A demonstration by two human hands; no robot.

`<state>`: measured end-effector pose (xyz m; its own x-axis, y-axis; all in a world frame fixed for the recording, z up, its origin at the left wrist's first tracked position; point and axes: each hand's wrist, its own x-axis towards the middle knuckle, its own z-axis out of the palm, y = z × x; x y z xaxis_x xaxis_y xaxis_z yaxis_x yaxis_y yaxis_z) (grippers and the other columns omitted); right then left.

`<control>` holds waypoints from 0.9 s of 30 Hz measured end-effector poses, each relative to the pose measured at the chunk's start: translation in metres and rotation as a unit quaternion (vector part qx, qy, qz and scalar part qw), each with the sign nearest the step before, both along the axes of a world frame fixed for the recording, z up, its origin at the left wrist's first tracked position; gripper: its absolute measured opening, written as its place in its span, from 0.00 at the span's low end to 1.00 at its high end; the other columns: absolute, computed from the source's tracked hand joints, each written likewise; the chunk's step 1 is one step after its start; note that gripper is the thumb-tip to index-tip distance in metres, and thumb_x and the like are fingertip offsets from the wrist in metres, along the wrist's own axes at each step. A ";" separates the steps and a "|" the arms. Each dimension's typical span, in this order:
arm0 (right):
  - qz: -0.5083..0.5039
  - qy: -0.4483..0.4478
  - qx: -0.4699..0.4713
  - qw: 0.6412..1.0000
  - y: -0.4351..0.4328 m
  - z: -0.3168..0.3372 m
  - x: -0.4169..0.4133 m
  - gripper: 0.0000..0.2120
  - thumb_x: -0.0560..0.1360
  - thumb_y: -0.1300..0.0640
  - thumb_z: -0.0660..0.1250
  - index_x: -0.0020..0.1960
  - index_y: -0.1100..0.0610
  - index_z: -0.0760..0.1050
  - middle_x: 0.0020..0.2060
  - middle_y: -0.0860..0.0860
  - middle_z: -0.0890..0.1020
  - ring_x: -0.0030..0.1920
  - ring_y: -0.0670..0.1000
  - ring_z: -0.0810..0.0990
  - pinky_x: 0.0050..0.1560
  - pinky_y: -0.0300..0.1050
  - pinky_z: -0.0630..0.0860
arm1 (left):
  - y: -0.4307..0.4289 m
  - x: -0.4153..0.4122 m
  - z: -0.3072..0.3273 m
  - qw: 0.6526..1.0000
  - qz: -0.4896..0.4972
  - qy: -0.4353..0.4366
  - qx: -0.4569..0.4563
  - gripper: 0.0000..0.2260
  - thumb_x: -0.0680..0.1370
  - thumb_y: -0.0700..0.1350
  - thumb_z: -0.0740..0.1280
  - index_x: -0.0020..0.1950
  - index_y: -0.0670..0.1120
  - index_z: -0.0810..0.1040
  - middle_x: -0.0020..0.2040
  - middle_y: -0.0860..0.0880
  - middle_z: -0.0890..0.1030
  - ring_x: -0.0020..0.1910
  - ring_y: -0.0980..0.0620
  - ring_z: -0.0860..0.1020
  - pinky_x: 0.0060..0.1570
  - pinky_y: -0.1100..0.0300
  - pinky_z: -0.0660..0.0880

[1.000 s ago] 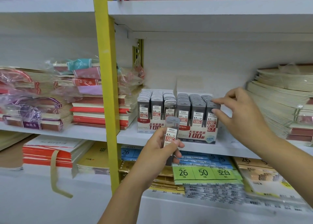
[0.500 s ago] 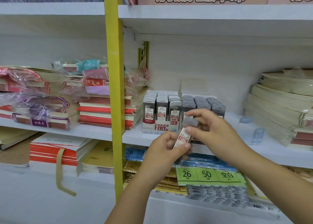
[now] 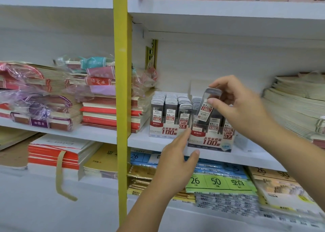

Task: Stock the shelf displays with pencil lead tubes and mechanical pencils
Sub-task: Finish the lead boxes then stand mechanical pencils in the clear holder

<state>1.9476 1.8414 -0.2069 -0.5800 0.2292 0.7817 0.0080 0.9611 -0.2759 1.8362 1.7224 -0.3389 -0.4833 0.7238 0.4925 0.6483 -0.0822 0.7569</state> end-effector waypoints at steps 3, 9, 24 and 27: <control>-0.051 -0.019 0.027 0.998 0.010 0.001 -0.008 0.13 0.73 0.56 0.72 0.54 0.45 0.74 0.43 0.41 0.77 0.45 0.42 0.76 0.44 0.27 0.69 | 0.000 -0.001 -0.002 1.000 -0.004 -0.012 -0.006 0.28 0.82 0.50 0.65 0.78 0.64 0.59 0.57 0.84 0.63 0.59 0.87 0.58 0.61 0.77 0.57; -0.142 -0.059 0.165 0.974 0.013 -0.021 -0.016 0.16 0.71 0.50 0.74 0.58 0.48 0.80 0.51 0.47 0.72 0.56 0.51 0.64 0.55 0.44 0.60 | -0.003 -0.002 0.000 0.999 -0.008 -0.030 -0.015 0.28 0.82 0.50 0.66 0.79 0.63 0.59 0.70 0.73 0.65 0.68 0.74 0.62 0.67 0.70 0.60; -0.053 0.008 -0.084 0.995 0.019 0.013 0.008 0.08 0.75 0.57 0.70 0.47 0.44 0.75 0.44 0.44 0.79 0.39 0.38 0.75 0.41 0.26 0.70 | -0.011 0.002 -0.004 0.998 -0.013 -0.039 -0.048 0.28 0.82 0.50 0.66 0.77 0.69 0.58 0.65 0.74 0.66 0.66 0.73 0.63 0.66 0.67 0.62; -0.048 0.000 -0.084 0.995 0.024 0.016 0.019 0.08 0.75 0.58 0.70 0.47 0.45 0.76 0.45 0.48 0.81 0.43 0.48 0.79 0.48 0.45 0.77 | -0.007 0.002 -0.002 0.999 0.003 -0.038 -0.038 0.28 0.81 0.50 0.66 0.73 0.73 0.59 0.58 0.83 0.66 0.60 0.82 0.64 0.62 0.70 0.64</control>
